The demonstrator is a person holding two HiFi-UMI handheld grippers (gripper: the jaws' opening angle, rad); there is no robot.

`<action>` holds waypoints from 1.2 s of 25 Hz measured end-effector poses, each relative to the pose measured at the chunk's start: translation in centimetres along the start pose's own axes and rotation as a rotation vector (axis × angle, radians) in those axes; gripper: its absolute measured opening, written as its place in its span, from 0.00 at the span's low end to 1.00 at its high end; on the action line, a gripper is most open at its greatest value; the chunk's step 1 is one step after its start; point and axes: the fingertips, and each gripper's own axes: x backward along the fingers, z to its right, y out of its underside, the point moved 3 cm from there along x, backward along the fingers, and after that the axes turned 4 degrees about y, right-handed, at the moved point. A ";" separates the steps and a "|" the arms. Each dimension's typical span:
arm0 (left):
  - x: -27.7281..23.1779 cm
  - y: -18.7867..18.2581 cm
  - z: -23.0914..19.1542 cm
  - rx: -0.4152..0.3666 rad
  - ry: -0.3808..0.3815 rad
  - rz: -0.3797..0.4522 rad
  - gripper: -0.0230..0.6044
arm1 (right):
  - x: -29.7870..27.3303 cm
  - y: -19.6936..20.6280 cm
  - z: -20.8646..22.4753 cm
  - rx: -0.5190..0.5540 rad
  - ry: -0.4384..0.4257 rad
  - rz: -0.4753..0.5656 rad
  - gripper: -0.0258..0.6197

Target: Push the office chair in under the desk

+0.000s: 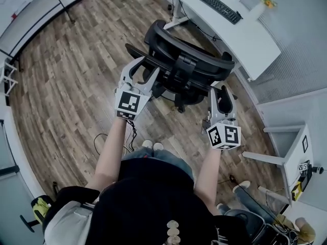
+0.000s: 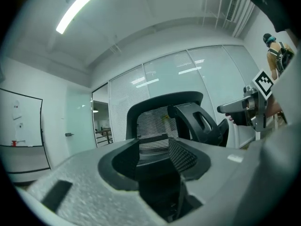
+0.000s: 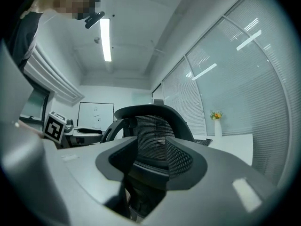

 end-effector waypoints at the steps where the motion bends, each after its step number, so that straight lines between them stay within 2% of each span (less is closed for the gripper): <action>1: -0.1 -0.1 0.1 -0.015 0.011 -0.011 0.34 | -0.1 -0.1 0.0 0.023 -0.021 -0.013 0.30; 8: -0.3 -0.7 -0.4 -0.170 0.099 -0.100 0.36 | -0.7 -1.0 -0.2 0.256 -0.202 -0.141 0.30; 12: -0.3 -0.4 -0.4 -0.263 0.179 -0.165 0.38 | -1.2 -0.8 -0.8 0.393 -0.312 -0.234 0.30; 18: -1.2 0.1 0.7 -0.526 0.333 -0.314 0.39 | -2.3 0.9 -1.5 0.670 -0.468 -0.430 0.31; 22: -1.7 2.1 1.6 -0.704 0.437 -0.453 0.37 | -2.6 2.7 -1.6 0.842 -0.561 -0.551 0.31; 27: -2.8 4.1 1.3 -0.862 0.491 -0.589 0.37 | -3.2 4.7 -1.9 1.020 -0.643 -0.661 0.31; 30: -3.8 5.0 1.0 -0.921 0.516 -0.637 0.36 | -3.8 6.0 -1.7 1.091 -0.672 -0.722 0.31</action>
